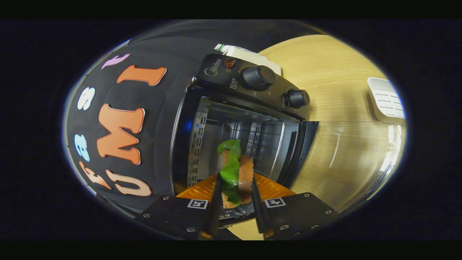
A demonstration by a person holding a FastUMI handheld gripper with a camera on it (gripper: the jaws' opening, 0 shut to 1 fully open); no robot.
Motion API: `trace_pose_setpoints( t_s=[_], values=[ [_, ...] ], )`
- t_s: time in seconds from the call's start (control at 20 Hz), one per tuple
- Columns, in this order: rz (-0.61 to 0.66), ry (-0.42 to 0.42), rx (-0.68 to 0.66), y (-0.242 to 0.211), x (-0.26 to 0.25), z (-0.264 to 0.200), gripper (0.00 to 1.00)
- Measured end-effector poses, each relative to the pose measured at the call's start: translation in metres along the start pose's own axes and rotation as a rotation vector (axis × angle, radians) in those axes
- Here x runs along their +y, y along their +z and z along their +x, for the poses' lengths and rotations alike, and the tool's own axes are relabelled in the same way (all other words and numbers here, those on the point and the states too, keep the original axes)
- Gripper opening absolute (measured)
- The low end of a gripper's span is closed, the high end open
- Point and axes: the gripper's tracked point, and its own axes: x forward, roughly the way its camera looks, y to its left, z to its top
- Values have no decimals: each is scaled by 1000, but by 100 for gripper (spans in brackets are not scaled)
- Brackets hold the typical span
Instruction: Open the toaster oven, put the food inside, and close the toaster oven door.
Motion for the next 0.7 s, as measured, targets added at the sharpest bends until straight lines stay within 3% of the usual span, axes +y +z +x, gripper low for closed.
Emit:
trace_pose_setpoints(
  t_s=[0.2, 0.25, 0.35, 0.7],
  values=[
    [-34, -68, 9, 2, -18, -3, 70],
    [-31, -75, 26, -1, -21, -4, 83],
    [-26, -71, 38, 1, -22, -10, 97],
    [-148, -45, 93, 2, -24, -69, 98]
  ],
)
